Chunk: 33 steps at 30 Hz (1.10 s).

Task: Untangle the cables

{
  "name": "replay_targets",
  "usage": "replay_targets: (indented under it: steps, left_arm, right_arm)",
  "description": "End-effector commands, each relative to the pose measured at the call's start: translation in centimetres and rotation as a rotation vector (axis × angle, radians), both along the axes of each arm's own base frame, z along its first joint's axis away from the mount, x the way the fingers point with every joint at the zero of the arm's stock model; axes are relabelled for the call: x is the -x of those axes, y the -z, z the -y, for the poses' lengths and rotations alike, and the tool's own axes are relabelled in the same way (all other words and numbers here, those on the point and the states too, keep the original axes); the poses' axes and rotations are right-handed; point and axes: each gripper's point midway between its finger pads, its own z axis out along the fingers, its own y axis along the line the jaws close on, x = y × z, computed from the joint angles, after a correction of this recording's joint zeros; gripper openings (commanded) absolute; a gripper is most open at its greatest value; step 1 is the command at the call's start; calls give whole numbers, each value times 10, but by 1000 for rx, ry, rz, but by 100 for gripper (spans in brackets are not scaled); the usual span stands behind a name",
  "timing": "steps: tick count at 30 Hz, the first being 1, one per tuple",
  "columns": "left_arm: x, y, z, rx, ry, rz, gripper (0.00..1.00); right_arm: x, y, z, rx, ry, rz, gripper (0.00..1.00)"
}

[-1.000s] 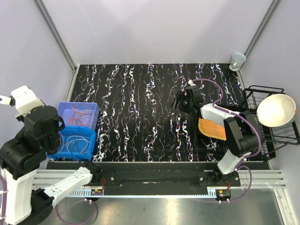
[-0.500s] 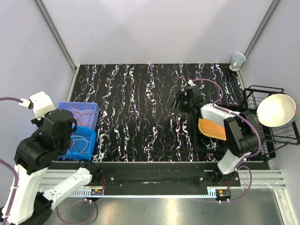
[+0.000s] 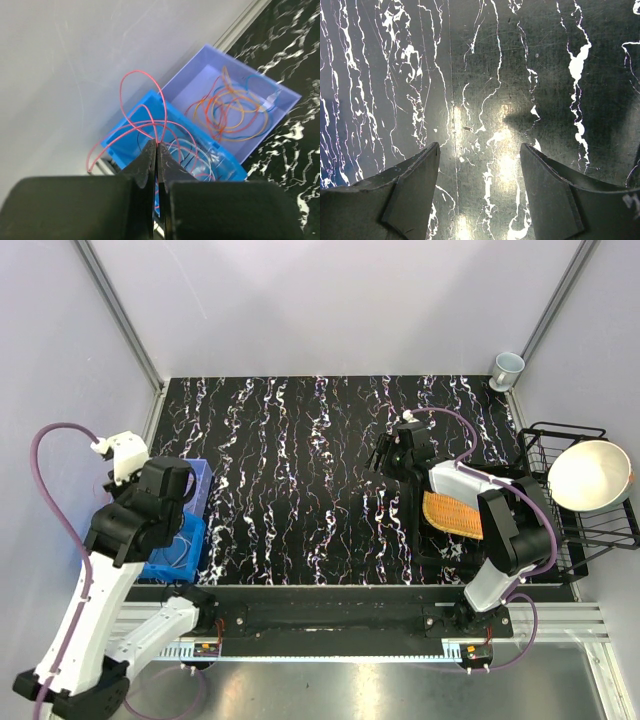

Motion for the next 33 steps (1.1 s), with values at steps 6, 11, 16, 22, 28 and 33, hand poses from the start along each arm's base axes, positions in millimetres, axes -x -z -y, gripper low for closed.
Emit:
replay_targets:
  steps: [6, 11, 16, 22, 28, 33]
  left_arm:
    - [-10, 53, 1, 248, -96, -9, 0]
    - [-20, 69, 5, 359, -95, 21, 1]
    - [-21, 100, -9, 461, -141, -2, 0]
    - [-20, 106, -16, 499, -170, 24, 0]
    - [-22, 116, -21, 533, -204, 43, 0]
    - [-12, 115, -34, 516, -299, 61, 2]
  right_arm:
    - [-9, -30, -4, -46, -5, 71, 71]
    - [-10, -30, -1, -46, 1, 71, 71]
    - [-9, -32, 0, -49, 2, 73, 72]
    - [-10, -31, 1, -49, 4, 70, 72]
    - [-10, -27, 0, -51, 4, 61, 71]
    - [-11, -24, -1, -52, 1, 54, 71]
